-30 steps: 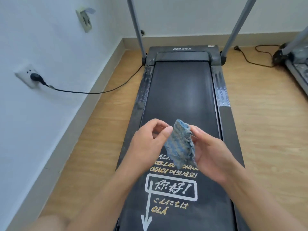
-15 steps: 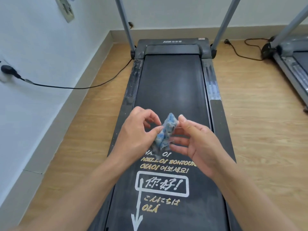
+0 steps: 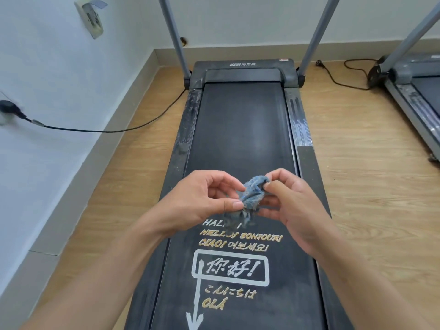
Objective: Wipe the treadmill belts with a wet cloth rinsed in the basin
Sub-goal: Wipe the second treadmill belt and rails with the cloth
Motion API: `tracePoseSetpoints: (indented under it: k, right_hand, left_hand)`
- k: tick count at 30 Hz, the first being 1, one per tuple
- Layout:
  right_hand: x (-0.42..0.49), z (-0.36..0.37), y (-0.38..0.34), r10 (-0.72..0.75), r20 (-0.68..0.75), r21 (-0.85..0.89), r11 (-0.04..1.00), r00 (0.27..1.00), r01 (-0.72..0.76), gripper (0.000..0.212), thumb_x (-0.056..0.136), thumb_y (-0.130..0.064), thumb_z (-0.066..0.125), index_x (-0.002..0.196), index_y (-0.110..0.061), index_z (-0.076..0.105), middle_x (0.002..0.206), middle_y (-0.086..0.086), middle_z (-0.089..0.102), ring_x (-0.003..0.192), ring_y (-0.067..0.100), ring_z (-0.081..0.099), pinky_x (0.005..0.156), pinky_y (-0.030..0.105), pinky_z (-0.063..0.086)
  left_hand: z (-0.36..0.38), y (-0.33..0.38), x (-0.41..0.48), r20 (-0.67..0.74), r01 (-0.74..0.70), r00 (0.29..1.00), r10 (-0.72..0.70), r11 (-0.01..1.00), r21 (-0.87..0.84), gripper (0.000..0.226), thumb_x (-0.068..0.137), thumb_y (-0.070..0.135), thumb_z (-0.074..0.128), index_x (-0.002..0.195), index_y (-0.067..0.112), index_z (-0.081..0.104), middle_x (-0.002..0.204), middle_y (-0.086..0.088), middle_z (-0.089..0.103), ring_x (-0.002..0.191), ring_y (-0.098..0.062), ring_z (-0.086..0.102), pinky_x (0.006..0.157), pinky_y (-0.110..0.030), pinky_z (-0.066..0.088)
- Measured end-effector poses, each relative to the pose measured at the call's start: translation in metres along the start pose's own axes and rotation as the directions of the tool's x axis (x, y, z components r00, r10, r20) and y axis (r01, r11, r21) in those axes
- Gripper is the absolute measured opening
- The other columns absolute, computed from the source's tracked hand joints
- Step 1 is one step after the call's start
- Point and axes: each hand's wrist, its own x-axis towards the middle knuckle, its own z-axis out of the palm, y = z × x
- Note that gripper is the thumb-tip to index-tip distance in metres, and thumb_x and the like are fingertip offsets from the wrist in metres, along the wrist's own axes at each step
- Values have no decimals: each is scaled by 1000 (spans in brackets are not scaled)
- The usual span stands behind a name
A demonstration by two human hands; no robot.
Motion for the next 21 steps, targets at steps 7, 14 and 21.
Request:
tracePoseSetpoints:
  k: [7, 14, 21]
  right_hand:
    - [2, -6, 5, -53, -45, -210, 977, 998, 42, 19, 101, 2, 48, 92, -11, 57, 80, 6, 70, 75, 20, 61, 68, 34, 53]
    - [0, -15, 2, -54, -75, -315, 949, 996, 28, 24, 100, -6, 51, 94, -17, 72, 81, -2, 73, 70, 11, 61, 65, 29, 44]
    - [-3, -16, 0, 79, -56, -35, 996, 995, -81, 20, 106, -15, 54, 110, -17, 73, 104, 11, 77, 85, 23, 70, 70, 40, 55]
  left_hand:
    - [-15, -3, 0, 1, 61, 998, -63, 976, 207, 10, 98, 20, 76, 100, 28, 82, 79, 5, 69, 77, -12, 58, 81, -33, 51]
    - [-17, 3, -3, -177, 143, 978, -110, 972, 186, 17, 95, 36, 58, 90, 24, 70, 91, -6, 71, 83, -21, 56, 84, -38, 43]
    - [1, 13, 0, -236, 111, 953, -191, 942, -316, 14, 108, 9, 51, 99, 15, 61, 82, -3, 64, 68, -12, 59, 60, -27, 49]
